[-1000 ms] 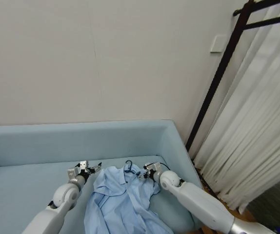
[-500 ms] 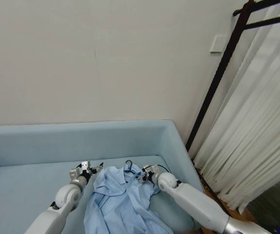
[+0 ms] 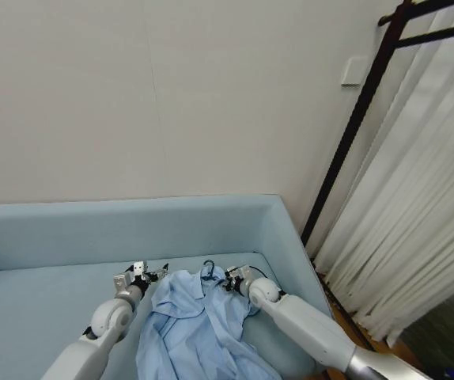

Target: Pick up the clothes from the sofa and hang them on the clothes hanger.

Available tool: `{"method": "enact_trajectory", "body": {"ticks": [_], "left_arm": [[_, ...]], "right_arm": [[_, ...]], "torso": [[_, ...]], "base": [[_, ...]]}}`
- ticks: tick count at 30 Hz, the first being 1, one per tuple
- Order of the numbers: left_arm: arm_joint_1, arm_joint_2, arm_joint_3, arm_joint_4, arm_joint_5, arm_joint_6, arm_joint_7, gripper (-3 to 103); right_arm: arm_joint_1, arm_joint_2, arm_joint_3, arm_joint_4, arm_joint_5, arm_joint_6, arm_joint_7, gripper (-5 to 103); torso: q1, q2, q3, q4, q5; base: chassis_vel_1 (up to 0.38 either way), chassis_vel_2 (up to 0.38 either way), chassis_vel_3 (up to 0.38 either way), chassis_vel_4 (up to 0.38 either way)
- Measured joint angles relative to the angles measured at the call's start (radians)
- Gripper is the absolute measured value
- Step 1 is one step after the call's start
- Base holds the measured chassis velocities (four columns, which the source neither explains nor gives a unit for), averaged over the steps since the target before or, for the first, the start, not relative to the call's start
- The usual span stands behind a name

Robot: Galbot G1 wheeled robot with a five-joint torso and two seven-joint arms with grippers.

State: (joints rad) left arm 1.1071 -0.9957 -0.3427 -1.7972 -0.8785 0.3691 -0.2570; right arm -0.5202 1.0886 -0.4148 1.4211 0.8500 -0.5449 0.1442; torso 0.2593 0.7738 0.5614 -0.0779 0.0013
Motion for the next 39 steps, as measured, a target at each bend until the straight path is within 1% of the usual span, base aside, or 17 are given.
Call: {"method": "enact_trajectory", "body": {"ticks": [1,2,3,6,8,13,18,21,22,23,24,27,30,33,36,37,39], "left_arm": [[-0.003,-0.002,0.002,0.001,0.0,0.0,0.0,100],[-0.007,-0.003,0.003,0.001,0.0,-0.001,0.0,100],[-0.009,-0.003,0.003,0.001,0.001,-0.001,0.0,100],[-0.012,-0.002,0.003,0.001,0.001,-0.001,0.0,100],[-0.011,-0.001,0.001,0.001,0.001,-0.001,0.001,100],[0.0,-0.006,-0.003,0.002,0.001,-0.005,0.001,100],[0.003,-0.009,-0.004,-0.002,0.002,-0.008,0.001,100],[0.002,-0.01,-0.003,-0.001,0.002,-0.011,0.001,100],[0.002,-0.012,-0.002,-0.001,0.002,-0.012,0.001,100],[0.002,-0.013,0.0,-0.001,0.002,-0.013,0.001,100],[0.002,-0.013,0.0,-0.001,0.002,-0.013,0.001,100],[0.0,-0.014,0.002,-0.001,0.002,-0.014,0.001,100],[0.0,-0.011,0.002,-0.001,0.003,-0.016,0.001,100],[0.002,-0.01,0.001,-0.001,0.003,-0.022,0.0,100],[0.006,-0.01,0.001,-0.002,0.003,-0.024,0.0,100],[0.007,-0.009,0.0,-0.003,0.003,-0.025,0.0,100],[0.008,-0.004,0.0,-0.006,0.003,-0.026,0.002,100]], "right_arm": [[0.007,0.008,-0.003,0.0,0.002,0.0,0.005,27],[0.016,0.019,-0.007,-0.003,0.005,0.0,0.01,27],[0.019,0.025,-0.009,-0.006,0.006,0.0,0.012,15],[0.023,0.041,-0.012,-0.011,0.007,0.001,0.017,10],[0.022,0.054,-0.012,-0.011,0.014,0.002,0.032,2],[0.01,0.036,-0.019,0.021,0.023,-0.024,0.049,1],[-0.005,-0.028,-0.021,0.044,0.013,-0.046,0.003,22],[-0.008,-0.054,-0.02,0.044,-0.004,-0.046,-0.032,22],[-0.009,-0.06,-0.019,0.044,-0.009,-0.046,-0.041,33],[-0.01,-0.065,-0.018,0.042,-0.012,-0.047,-0.046,38],[-0.01,-0.065,-0.018,0.042,-0.012,-0.047,-0.046,38],[-0.016,-0.072,-0.018,0.041,-0.014,-0.054,-0.056,55],[-0.019,-0.071,-0.023,0.04,-0.013,-0.059,-0.057,61],[-0.018,-0.059,-0.03,0.015,-0.022,-0.057,-0.057,77],[-0.013,-0.048,-0.033,-0.008,-0.037,-0.049,-0.057,82],[-0.007,-0.045,-0.036,-0.019,-0.044,-0.047,-0.057,90],[0.002,-0.041,-0.045,-0.037,-0.052,-0.045,-0.06,84]], "torso": [[0.0,0.0,0.0,0.0,0.0],[0.0,0.0,0.0,0.0,0.0],[0.0,0.0,0.0,0.0,0.0],[0.0,0.0,0.0,0.0,0.0001],[0.0,0.0,0.0,0.0,0.0002],[0.0,0.0,0.0,0.0003,0.0002],[0.0,0.0,0.0,-0.0002,0.0003],[0.0,0.0,0.0,-0.0003,0.0003],[0.0,0.0,0.0,-0.0003,0.0003],[0.0,0.0,0.0,-0.0002,0.0003],[0.0,0.0,0.0,-0.0002,0.0003],[0.0,0.0,0.0,0.0,0.0003],[0.0,0.0,0.0,0.0,0.0003],[0.0,0.0,0.0,0.0,0.0003],[0.0,0.0,0.0,0.0001,0.0003],[0.0,0.0,0.0,0.0001,0.0002],[0.0,0.0,0.0,0.0001,0.0]], "base": [[0.0,0.0,0.0,0.0],[0.0,0.0,0.0,0.0],[0.0,0.0,0.0,0.0],[0.0,0.0,0.0,0.0],[0.0,0.0,0.0,0.0],[0.0,0.0,0.0,0.0],[0.0,0.0,0.0,0.0],[0.0,0.0,0.0,0.0],[0.0,0.0,0.0,0.0],[0.0,0.0,0.0,0.0],[0.0,0.0,0.0,0.0],[0.0,0.0,0.0,0.0],[0.0,0.0,0.0,0.0],[0.0,0.0,0.0,0.0],[0.0,0.0,0.0,0.0],[0.0,0.0,0.0,0.0],[0.0,0.0,0.0,0.0]]}}
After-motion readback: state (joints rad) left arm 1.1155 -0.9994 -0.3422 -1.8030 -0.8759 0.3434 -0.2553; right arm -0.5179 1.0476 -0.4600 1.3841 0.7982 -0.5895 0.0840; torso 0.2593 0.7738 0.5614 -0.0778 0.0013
